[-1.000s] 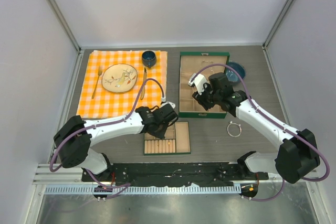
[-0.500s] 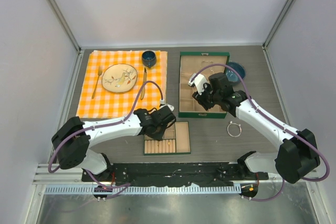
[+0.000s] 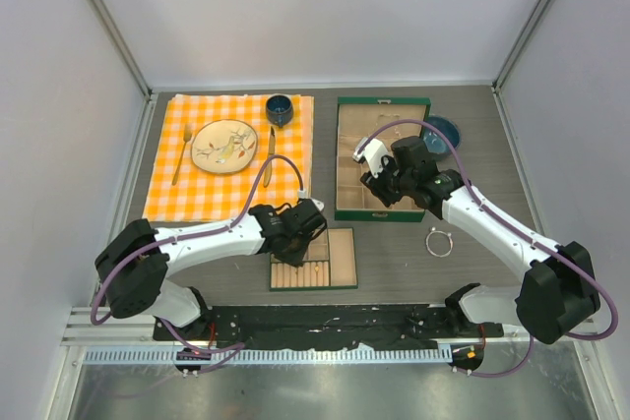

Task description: Organize the mixed jewelry

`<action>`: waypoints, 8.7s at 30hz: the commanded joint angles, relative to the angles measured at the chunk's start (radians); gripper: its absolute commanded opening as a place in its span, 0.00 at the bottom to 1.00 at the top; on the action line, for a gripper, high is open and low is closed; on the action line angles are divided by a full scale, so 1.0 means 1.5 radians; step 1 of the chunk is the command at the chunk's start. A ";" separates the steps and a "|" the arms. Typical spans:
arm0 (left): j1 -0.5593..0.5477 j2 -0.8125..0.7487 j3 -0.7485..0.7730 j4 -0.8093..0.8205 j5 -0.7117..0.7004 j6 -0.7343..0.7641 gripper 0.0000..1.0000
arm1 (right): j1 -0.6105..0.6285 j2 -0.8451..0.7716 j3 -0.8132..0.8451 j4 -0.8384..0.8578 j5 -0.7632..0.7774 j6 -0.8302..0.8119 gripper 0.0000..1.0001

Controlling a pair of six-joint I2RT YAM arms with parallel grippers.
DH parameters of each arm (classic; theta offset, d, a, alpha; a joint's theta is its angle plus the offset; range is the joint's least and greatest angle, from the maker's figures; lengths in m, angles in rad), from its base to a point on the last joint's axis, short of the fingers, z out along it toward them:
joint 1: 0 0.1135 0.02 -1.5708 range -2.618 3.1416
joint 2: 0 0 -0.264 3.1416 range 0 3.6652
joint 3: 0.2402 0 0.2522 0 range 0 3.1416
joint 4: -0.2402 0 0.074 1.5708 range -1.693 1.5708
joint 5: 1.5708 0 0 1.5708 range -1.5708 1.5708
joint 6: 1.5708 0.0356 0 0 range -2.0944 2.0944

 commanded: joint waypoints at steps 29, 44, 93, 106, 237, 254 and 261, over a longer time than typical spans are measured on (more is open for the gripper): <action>0.006 -0.026 -0.031 0.047 0.080 0.027 0.14 | -0.001 -0.010 -0.004 0.028 0.008 -0.008 0.48; 0.007 -0.026 -0.028 0.054 0.082 0.040 0.12 | -0.001 -0.013 -0.008 0.029 0.008 -0.009 0.48; 0.135 -0.009 0.244 -0.047 0.089 0.351 0.17 | -0.156 -0.198 -0.044 -0.168 0.059 -0.096 0.53; 0.136 0.026 0.243 -0.024 0.152 0.455 0.47 | -0.362 -0.153 -0.126 -0.202 -0.024 -0.221 0.58; 0.409 0.019 0.257 0.031 0.204 0.432 1.00 | -0.104 0.400 0.347 -0.086 0.069 -0.013 0.01; 0.413 0.016 0.248 0.031 0.229 0.432 1.00 | -0.102 0.443 0.369 -0.085 0.075 -0.005 0.01; 0.413 0.013 0.248 0.028 0.235 0.431 1.00 | -0.102 0.439 0.367 -0.086 0.103 -0.013 0.04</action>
